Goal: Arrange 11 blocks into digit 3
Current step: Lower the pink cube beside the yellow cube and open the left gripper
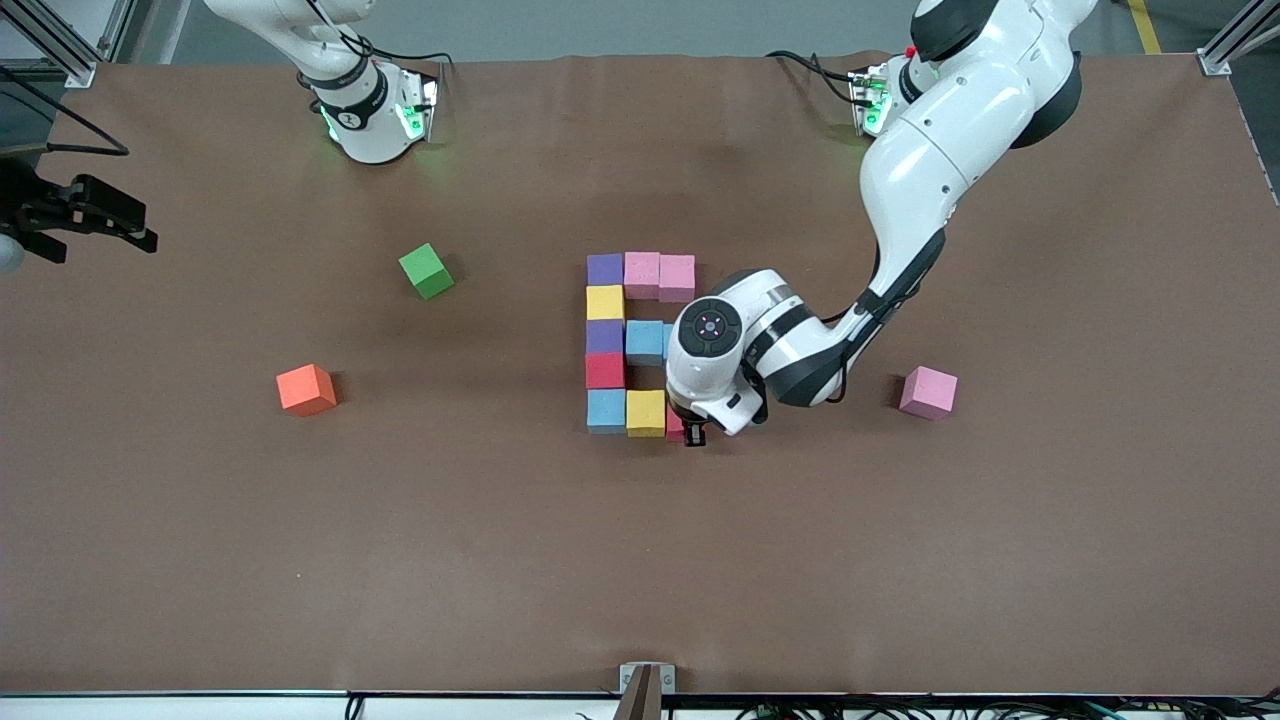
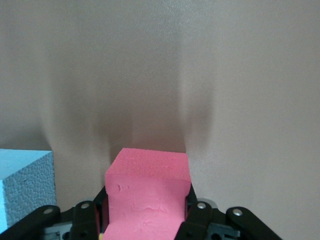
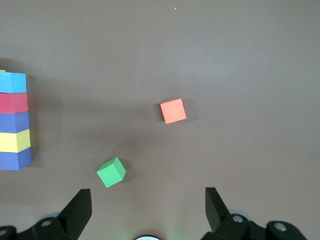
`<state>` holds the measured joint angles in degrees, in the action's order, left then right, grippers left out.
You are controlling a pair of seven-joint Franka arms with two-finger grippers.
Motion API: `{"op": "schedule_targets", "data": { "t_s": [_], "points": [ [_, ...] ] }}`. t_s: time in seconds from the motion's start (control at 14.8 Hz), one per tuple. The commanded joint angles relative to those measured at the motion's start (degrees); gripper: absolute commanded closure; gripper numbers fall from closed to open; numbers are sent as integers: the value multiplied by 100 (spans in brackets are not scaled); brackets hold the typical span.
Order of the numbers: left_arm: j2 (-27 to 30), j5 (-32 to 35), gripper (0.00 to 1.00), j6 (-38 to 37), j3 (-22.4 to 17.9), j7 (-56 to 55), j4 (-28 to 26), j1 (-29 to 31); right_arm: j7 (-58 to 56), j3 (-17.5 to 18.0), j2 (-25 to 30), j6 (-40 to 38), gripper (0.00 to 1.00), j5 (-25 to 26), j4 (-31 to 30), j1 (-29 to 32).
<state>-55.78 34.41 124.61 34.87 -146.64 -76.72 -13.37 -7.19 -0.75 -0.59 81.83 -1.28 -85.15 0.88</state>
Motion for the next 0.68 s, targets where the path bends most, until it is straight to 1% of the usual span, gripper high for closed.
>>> {"op": "schedule_targets", "data": {
  "t_s": [0.0,0.34,0.41,0.47,0.54,0.61],
  "points": [
    [-135,-93,52,54,-68,-67,202,-113,34,-21,155,17,0,14,-169,0],
    [-135,-93,52,54,-68,-75,210,-113,69,-39,164,-27,0,14,-195,114],
    [-135,-93,50,54,-68,-67,210,-113,78,-39,173,-27,0,14,-195,114],
    [-135,-93,43,54,-68,-58,202,-113,156,-22,182,-27,0,5,-187,106],
    [-118,-93,24,54,-68,-32,202,-104,296,5,190,-27,0,5,-178,79],
    [-100,-93,8,54,-68,12,202,-104,411,14,190,-27,0,5,-178,62]
  ]
}}
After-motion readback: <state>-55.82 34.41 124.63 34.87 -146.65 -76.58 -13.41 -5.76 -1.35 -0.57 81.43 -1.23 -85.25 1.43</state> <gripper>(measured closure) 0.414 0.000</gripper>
